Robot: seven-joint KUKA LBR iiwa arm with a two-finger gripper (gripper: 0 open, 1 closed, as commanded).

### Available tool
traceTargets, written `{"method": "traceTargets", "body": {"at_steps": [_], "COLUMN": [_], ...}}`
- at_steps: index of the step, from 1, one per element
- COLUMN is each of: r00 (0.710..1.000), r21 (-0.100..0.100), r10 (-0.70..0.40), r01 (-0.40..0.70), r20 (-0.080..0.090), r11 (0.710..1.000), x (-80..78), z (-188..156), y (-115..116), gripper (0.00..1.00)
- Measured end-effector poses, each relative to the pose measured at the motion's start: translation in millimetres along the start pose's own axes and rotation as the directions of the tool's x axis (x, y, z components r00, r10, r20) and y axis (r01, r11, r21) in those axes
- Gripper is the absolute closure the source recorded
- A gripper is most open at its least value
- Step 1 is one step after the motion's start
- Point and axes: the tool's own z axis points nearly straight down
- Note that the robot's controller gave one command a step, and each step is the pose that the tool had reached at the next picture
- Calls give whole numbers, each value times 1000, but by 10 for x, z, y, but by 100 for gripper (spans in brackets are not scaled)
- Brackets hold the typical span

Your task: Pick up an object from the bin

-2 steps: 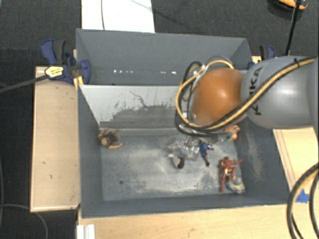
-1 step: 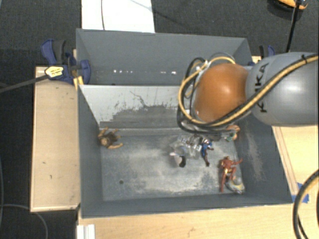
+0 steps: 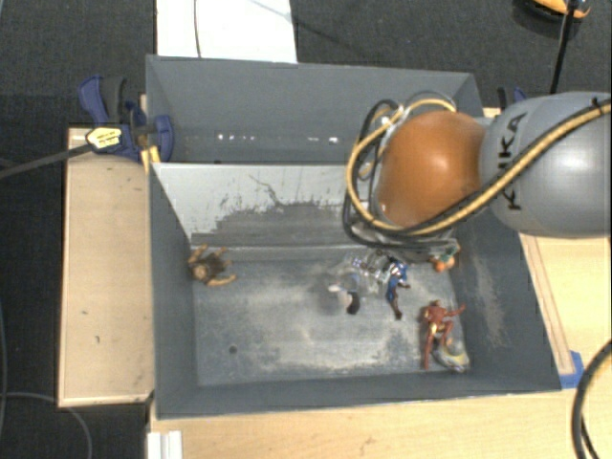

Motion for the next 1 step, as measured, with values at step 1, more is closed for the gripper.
{"method": "traceTargets", "body": {"at_steps": [1], "r00": [1000], "r21": [3], "r10": [1], "r01": [-1], "r20": [2], "r11": [1000], "x": [-8], "z": [-120], "y": [-9], "gripper": [100]}}
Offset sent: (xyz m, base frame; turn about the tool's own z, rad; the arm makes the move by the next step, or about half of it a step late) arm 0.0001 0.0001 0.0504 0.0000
